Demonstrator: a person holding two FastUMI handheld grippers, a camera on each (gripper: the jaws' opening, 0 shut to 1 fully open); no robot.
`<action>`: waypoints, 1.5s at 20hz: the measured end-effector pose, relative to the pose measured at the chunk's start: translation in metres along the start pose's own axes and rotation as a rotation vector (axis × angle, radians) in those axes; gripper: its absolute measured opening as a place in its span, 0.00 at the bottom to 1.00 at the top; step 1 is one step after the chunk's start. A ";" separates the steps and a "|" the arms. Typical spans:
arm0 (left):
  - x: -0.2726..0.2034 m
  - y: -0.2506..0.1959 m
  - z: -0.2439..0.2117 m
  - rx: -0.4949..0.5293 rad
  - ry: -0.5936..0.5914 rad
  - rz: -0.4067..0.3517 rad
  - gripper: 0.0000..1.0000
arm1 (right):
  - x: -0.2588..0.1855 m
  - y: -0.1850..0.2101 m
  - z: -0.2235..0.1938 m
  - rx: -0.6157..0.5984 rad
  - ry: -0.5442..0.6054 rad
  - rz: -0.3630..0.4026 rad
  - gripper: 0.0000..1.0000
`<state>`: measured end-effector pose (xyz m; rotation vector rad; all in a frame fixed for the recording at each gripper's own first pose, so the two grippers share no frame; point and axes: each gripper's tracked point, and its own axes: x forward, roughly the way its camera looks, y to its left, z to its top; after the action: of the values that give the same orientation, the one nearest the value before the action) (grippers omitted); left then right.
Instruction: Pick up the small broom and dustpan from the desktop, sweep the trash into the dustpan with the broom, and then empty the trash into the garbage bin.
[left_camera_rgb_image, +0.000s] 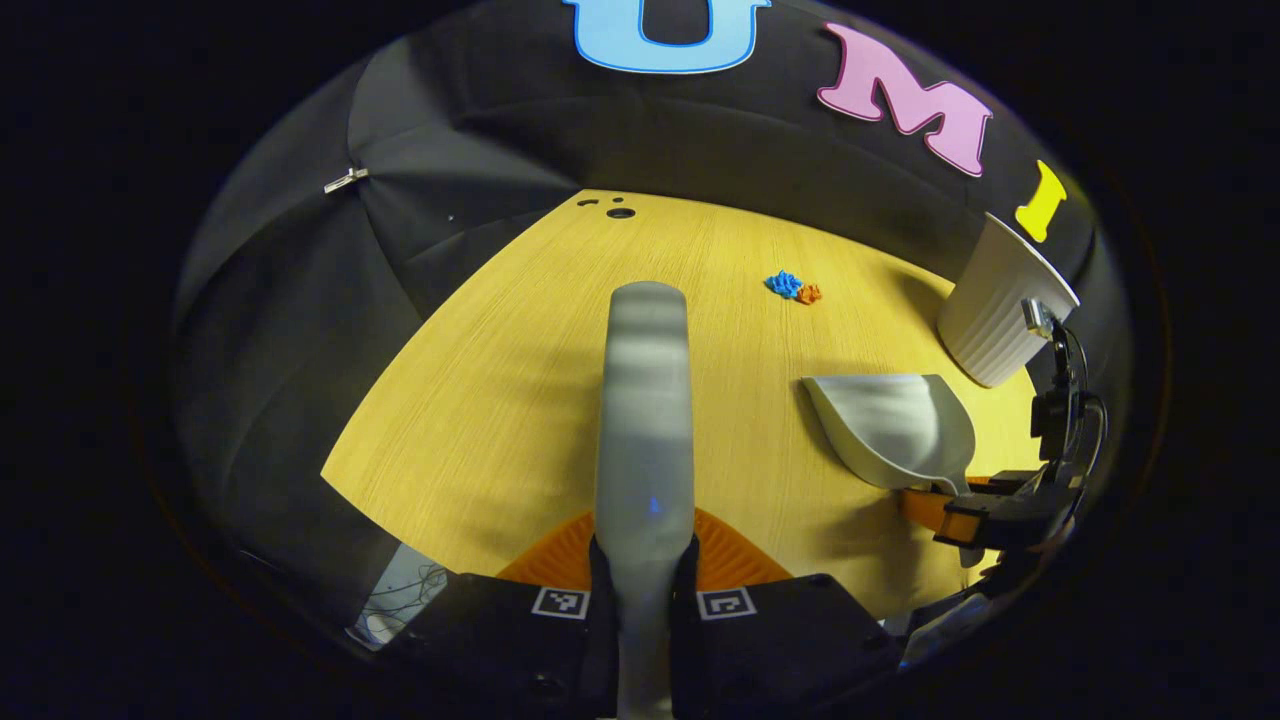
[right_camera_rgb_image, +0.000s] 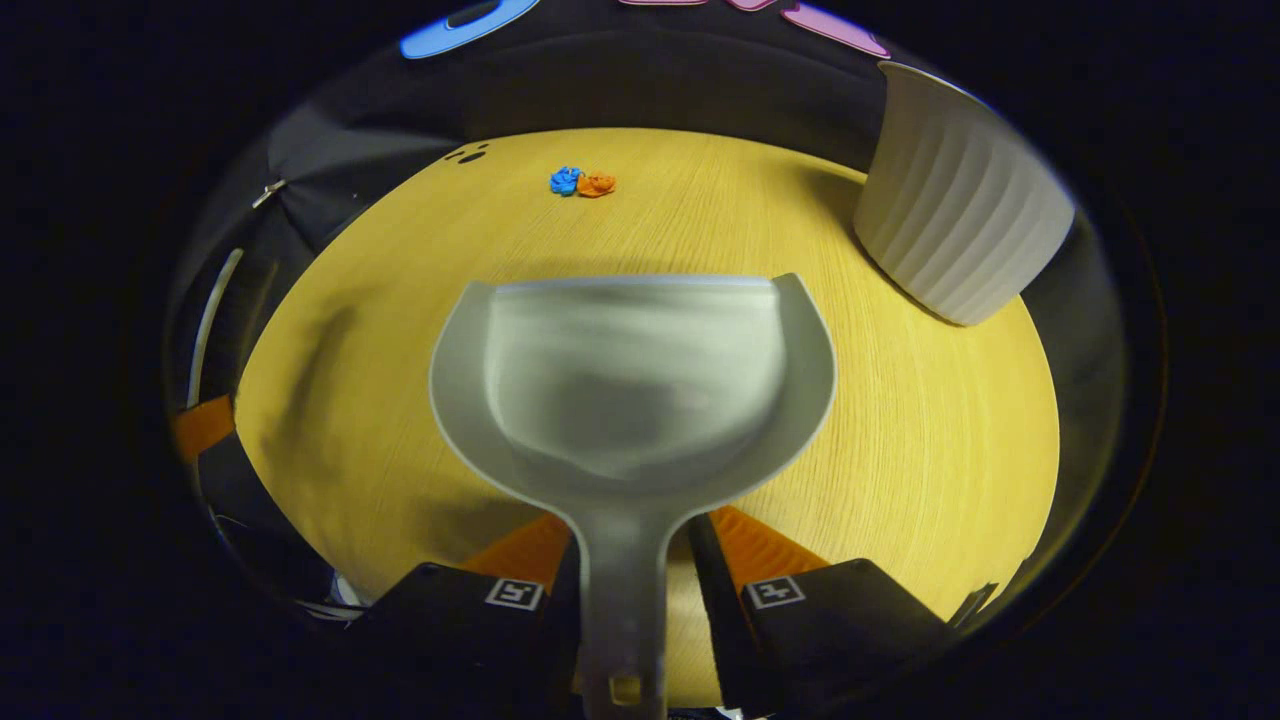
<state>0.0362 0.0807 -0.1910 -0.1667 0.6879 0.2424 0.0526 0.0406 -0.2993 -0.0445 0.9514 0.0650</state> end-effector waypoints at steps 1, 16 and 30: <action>0.004 -0.004 0.002 0.000 0.003 -0.003 0.25 | 0.000 -0.002 0.000 -0.004 -0.003 0.005 0.52; 0.121 -0.058 0.100 0.285 0.087 -0.084 0.25 | -0.010 -0.039 -0.010 -0.155 0.059 0.198 0.36; 0.258 -0.132 0.211 0.954 0.063 -0.187 0.23 | -0.017 -0.088 0.000 -0.190 0.063 0.227 0.39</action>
<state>0.3932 0.0463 -0.1871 0.6735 0.7805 -0.2839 0.0489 -0.0483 -0.2847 -0.1140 1.0081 0.3650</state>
